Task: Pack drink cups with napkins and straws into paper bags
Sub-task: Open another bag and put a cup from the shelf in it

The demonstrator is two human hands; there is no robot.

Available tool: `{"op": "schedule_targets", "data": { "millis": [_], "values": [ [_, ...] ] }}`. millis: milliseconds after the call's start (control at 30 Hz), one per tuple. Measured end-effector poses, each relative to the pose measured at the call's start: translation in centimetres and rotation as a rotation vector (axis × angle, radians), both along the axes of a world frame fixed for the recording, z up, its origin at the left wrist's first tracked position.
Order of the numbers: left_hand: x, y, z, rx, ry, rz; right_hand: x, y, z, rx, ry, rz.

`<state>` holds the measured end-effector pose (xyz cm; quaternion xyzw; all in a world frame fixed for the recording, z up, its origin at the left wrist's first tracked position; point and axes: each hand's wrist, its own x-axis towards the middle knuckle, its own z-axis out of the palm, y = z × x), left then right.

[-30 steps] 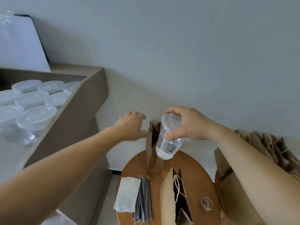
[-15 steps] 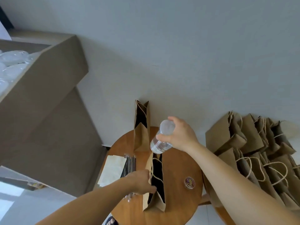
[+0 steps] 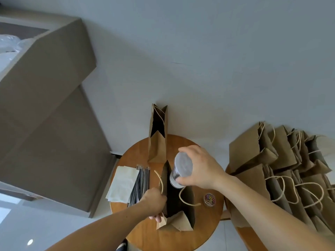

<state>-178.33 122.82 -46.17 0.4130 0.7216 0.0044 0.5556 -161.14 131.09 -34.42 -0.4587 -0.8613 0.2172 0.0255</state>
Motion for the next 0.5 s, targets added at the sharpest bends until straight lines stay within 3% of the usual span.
{"op": "schedule_targets", "data": {
  "millis": [100, 200, 333, 500],
  "values": [
    [0.1, 0.1, 0.4, 0.003, -0.016, -0.020, 0.2, -0.3, -0.2, 0.019, -0.140, 0.268],
    [0.3, -0.2, 0.5, -0.006, -0.062, 0.017, 0.0, -0.6, -1.5, -0.005, -0.207, 0.375],
    [0.1, -0.5, 0.0, 0.020, -0.070, 0.031, -0.5, -1.7, -4.6, -0.034, -0.264, 0.399],
    [-0.5, -1.1, -0.4, 0.016, -0.106, 0.066, -1.6, -2.8, -8.7, -0.104, -0.372, 0.271]
  ]
}}
